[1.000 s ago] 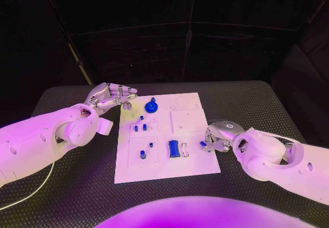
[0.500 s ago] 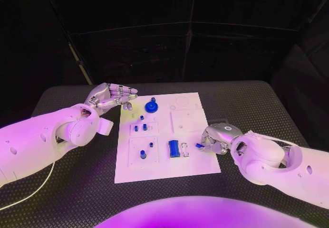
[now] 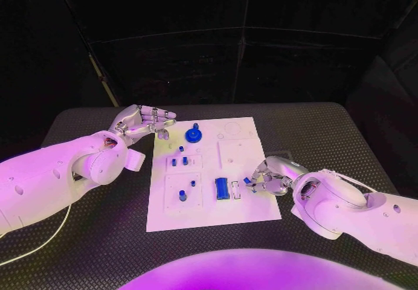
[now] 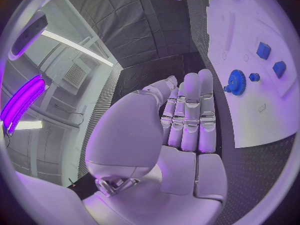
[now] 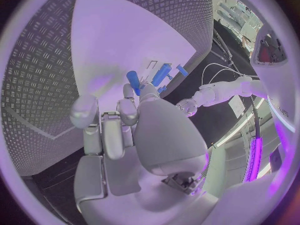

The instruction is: Assemble the parts on the task board

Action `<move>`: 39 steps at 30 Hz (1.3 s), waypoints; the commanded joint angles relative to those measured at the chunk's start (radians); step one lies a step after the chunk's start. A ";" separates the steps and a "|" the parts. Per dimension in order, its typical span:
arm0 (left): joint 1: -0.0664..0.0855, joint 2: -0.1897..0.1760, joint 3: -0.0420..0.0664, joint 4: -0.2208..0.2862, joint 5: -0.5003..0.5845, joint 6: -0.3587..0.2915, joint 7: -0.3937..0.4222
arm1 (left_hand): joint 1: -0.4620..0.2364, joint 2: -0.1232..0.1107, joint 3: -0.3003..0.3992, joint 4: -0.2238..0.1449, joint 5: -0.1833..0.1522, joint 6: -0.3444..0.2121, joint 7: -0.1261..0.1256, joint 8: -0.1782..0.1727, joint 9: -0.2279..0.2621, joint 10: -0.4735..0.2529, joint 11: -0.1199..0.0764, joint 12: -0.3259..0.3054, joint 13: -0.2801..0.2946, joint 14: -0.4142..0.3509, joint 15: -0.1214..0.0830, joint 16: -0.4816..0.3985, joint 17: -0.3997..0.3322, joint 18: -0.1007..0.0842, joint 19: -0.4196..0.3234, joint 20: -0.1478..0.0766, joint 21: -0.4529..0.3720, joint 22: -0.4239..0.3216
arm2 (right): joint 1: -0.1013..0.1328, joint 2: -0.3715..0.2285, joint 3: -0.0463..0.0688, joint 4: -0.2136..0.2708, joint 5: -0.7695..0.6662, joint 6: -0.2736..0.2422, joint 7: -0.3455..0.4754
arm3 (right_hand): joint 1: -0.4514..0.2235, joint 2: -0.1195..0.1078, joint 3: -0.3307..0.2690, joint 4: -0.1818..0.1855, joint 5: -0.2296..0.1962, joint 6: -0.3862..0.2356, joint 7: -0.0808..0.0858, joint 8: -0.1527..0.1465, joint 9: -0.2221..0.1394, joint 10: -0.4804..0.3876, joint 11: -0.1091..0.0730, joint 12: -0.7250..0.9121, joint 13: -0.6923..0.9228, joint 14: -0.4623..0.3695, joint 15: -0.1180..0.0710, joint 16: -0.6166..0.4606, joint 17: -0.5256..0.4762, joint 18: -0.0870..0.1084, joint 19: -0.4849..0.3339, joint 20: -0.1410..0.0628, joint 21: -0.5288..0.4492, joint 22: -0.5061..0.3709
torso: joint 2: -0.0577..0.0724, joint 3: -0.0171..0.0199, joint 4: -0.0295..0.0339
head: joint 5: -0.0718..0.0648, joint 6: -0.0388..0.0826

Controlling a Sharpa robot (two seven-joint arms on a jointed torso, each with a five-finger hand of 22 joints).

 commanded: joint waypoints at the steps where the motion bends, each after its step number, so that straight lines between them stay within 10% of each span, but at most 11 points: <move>1: 0.001 -0.002 0.001 0.003 0.004 0.009 0.001 | -0.004 -0.002 0.001 -0.006 0.000 -0.002 0.001 -0.002 -0.001 -0.006 -0.001 0.005 -0.001 -0.007 -0.003 -0.004 -0.001 0.014 -0.005 -0.001 -0.006 -0.002 | 0.001 0.001 0.000 0.009 0.067 -0.077 0.016 | -0.007 -0.001 0.003 0.006 0.006 0.009 0.000 -0.006 0.000 0.011 -0.002 0.009 0.013 0.072 -0.003 0.007 0.101 -0.003 0.010 0.001 0.007 0.004 | 0.000 0.0002 -0.0011 | 0.001 -0.001; 39: 0.001 -0.002 0.001 0.006 0.004 0.016 -0.003 | -0.004 -0.002 0.001 -0.006 0.000 -0.002 0.001 -0.002 -0.001 -0.006 -0.001 0.005 -0.001 -0.007 -0.003 -0.004 -0.001 0.014 -0.005 -0.001 -0.006 -0.002 | 0.002 0.088 0.000 -0.048 0.043 0.066 -0.021 | -0.076 -0.012 0.003 0.043 0.005 0.021 -0.001 -0.009 0.009 0.018 -0.002 0.015 0.021 0.073 -0.003 0.010 0.107 -0.004 0.011 0.002 0.008 0.008 | 0.000 0.0009 -0.0006 | 0.009 -0.005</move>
